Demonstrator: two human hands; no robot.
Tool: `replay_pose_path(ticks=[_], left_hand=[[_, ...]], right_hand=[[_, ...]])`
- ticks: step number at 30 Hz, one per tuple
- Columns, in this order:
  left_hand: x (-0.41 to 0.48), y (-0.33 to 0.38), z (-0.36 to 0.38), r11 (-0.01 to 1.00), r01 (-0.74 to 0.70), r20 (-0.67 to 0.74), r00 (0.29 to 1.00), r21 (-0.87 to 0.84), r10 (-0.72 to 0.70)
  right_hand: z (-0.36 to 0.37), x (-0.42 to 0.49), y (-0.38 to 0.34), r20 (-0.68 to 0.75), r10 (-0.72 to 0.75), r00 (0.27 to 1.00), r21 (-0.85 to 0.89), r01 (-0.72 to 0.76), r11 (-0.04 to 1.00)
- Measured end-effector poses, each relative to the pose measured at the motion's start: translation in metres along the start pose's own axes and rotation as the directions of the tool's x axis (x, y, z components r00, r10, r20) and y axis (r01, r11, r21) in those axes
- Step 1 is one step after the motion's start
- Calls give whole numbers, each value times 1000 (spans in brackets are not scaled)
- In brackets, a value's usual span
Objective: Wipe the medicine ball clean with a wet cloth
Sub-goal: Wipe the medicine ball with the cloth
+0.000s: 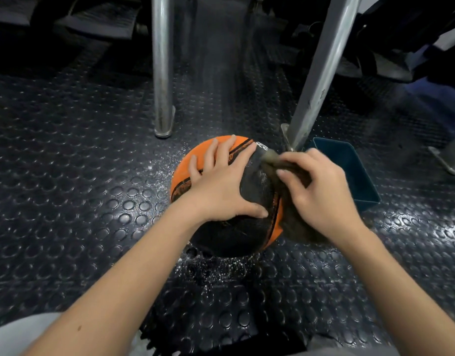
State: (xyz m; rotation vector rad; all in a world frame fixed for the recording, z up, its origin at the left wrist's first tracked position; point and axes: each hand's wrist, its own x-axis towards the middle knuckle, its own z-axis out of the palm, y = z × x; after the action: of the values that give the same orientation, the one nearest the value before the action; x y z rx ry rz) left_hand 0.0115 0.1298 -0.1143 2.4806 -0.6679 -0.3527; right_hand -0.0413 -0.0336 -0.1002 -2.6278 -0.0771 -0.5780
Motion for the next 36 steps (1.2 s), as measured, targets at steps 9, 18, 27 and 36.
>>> replay_pose_path(ticks=[9,18,27,36], left_hand=[[1,1,0,1000,-17,5,1000,2,17],[5,2,6,1000,-29,-28,999,4,29],[1,15,23,986,-123,-28,992,109,127],[5,-6,3,993,-114,-14,993,12,114]], right_hand=[[-13,-2,30,68,331,941,-143,-319,937],[5,-5,-1,114,195,974,80,-205,975],[-14,6,13,64,227,972,104,-233,967],[-10,-3,40,107,407,907,-2,-410,912]])
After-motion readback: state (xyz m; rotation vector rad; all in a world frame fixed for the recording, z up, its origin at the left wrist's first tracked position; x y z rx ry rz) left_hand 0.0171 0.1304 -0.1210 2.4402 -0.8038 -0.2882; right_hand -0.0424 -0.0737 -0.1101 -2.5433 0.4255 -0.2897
